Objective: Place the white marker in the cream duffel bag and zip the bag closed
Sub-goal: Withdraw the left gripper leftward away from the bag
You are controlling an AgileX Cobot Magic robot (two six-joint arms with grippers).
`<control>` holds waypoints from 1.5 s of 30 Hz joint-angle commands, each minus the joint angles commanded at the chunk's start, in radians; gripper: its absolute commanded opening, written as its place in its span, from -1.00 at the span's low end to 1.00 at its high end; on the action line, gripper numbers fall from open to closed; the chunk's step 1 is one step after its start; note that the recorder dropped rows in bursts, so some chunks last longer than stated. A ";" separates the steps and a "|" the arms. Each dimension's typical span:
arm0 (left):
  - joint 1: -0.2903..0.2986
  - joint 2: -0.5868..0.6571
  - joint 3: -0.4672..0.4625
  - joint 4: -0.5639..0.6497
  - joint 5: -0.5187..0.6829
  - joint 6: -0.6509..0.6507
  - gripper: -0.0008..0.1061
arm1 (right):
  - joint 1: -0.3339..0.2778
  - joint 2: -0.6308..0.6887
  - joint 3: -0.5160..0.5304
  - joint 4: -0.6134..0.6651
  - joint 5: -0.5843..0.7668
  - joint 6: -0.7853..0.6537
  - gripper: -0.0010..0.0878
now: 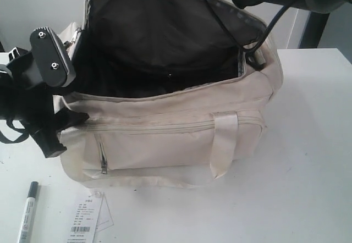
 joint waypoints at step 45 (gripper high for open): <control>0.004 -0.185 -0.035 0.615 0.692 -1.406 -0.28 | 0.000 0.000 0.000 0.000 0.000 -0.003 -0.98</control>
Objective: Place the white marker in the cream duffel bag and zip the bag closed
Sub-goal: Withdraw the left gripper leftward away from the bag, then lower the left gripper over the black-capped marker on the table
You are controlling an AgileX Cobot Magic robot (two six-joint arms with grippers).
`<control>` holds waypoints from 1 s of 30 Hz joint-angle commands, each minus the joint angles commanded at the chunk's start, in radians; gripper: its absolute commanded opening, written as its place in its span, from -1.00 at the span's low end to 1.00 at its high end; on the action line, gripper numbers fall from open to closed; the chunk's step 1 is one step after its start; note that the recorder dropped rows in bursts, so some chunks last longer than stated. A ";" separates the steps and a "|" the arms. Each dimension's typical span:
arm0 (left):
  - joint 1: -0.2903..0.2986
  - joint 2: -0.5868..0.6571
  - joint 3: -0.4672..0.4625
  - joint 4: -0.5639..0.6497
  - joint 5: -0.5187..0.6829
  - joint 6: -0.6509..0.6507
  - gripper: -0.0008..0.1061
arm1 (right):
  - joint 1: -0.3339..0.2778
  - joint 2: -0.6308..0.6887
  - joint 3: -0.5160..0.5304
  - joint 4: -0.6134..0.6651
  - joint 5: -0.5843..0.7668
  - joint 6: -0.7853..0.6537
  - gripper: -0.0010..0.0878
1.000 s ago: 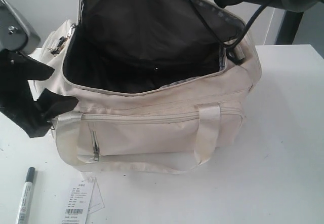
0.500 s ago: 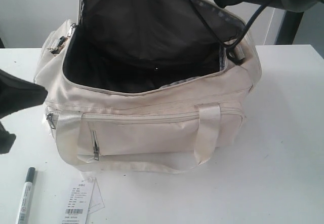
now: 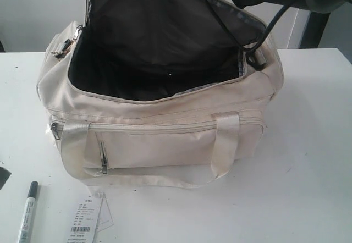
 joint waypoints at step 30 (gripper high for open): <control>0.000 0.253 0.174 -0.001 -0.336 -0.106 0.01 | 0.000 0.000 0.000 0.000 0.000 0.000 -0.98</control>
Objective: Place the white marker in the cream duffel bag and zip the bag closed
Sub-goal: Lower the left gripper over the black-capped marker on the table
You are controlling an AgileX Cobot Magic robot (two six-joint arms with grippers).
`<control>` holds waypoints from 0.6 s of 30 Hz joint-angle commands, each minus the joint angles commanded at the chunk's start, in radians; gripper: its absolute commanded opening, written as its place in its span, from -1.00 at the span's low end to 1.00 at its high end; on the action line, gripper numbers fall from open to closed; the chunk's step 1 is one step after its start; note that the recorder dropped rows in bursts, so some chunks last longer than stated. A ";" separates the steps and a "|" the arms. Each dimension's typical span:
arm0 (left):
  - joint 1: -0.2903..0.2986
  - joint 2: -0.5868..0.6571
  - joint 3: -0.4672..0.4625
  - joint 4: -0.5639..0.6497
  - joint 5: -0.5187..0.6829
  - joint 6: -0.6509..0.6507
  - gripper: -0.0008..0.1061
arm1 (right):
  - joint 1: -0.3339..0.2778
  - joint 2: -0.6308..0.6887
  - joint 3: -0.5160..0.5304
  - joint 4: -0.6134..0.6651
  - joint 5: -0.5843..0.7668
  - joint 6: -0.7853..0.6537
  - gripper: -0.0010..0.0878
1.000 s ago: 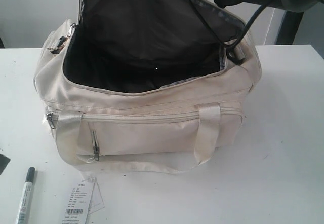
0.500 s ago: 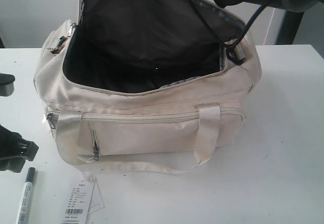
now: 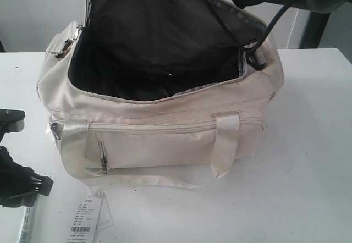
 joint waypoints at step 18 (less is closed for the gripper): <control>0.000 0.144 0.000 0.022 -0.149 -0.002 0.01 | 0.000 0.000 0.000 0.000 0.000 0.000 -0.98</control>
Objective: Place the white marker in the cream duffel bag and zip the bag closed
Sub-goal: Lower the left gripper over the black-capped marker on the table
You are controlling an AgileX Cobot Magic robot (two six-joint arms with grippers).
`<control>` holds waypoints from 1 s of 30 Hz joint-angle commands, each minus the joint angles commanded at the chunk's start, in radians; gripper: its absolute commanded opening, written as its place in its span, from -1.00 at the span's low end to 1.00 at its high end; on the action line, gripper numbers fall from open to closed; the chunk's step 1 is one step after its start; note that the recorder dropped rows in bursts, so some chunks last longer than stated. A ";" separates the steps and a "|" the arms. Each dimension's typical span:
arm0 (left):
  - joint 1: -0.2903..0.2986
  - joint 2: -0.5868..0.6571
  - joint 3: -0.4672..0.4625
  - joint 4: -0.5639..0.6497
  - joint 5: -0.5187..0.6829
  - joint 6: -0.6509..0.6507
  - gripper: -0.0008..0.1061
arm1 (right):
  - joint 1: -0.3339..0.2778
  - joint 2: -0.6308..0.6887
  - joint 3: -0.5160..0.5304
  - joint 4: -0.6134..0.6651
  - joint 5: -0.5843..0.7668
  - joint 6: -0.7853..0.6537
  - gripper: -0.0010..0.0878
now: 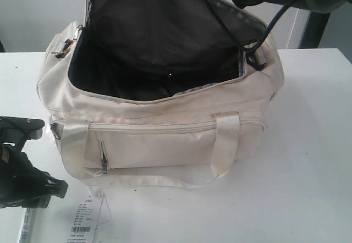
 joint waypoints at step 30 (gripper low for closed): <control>0.000 -0.001 0.061 0.288 -0.132 -0.361 0.01 | 0.000 0.000 0.000 0.000 0.000 0.000 -0.98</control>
